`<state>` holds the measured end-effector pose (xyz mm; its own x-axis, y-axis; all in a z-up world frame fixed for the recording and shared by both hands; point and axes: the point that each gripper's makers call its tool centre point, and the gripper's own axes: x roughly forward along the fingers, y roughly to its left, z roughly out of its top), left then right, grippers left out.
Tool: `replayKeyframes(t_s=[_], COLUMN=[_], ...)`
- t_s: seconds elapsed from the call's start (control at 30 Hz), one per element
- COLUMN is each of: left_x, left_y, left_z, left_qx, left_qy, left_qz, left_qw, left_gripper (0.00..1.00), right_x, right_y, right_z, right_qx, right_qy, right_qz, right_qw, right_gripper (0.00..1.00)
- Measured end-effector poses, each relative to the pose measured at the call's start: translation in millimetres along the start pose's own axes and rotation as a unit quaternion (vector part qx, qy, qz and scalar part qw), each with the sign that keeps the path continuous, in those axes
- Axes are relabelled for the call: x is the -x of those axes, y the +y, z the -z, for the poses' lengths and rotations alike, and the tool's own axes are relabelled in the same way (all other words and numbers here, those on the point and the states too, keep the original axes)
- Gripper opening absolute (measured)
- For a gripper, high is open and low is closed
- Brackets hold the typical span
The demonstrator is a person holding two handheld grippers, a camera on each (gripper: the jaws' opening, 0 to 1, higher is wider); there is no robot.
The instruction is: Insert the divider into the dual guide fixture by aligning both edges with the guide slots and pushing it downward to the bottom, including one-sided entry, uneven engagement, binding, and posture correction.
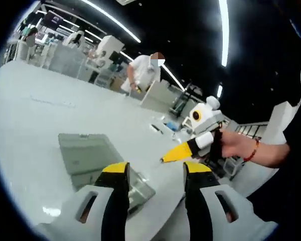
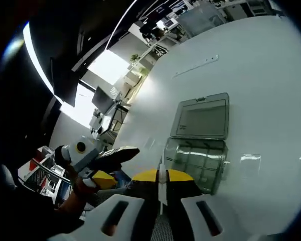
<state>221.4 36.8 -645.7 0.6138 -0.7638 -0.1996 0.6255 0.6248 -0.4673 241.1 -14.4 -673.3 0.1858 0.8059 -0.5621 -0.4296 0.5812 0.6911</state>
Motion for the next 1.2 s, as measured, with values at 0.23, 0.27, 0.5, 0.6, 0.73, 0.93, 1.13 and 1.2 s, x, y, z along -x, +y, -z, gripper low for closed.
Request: replayKeyframes(t_s=[0.23, 0.27, 0.5, 0.6, 0.73, 0.93, 1.13, 1.2], left_x=[8, 9, 14, 15, 15, 14, 11, 10], left_y=[1.3, 2.4, 3.2, 3.9, 2.3, 2.5, 9.9, 11.3], left_z=[5.2, 5.8, 9.3, 10.7, 15.4, 14.2, 18.6, 17.1], left_qx=[-0.044, -0.054, -0.090, -0.110, -0.122, -0.121, -0.129, -0.125], left_qy=[0.014, 0.017, 0.031, 0.039, 0.053, 0.047, 0.063, 0.057], left_qz=[-0.017, -0.020, -0.028, -0.034, -0.027, -0.026, -0.029, -0.031], left_qw=[0.9988, 0.9982, 0.9950, 0.9926, 0.9908, 0.9912, 0.9892, 0.9901], left_gripper=[0.58, 0.59, 0.71, 0.77, 0.83, 0.94, 0.96, 0.98], right_x=[-4, -4, -13, -17, -21, -25, -30, -30], right_y=[-9, -10, -19, -22, -30, -30, -39, -40], right_z=[1.8, 2.3, 1.9, 2.0, 2.4, 2.6, 1.8, 2.5], right_qx=[-0.010, -0.012, -0.020, -0.022, -0.031, -0.035, -0.040, -0.043], right_qy=[0.022, 0.026, 0.049, 0.060, 0.073, 0.085, 0.092, 0.094], right_qz=[0.027, 0.028, 0.051, 0.061, 0.084, 0.090, 0.110, 0.112], right_qw=[0.9994, 0.9992, 0.9973, 0.9961, 0.9933, 0.9918, 0.9888, 0.9883], right_gripper=[0.00, 0.00, 0.00, 0.00, 0.00, 0.00, 0.00, 0.00])
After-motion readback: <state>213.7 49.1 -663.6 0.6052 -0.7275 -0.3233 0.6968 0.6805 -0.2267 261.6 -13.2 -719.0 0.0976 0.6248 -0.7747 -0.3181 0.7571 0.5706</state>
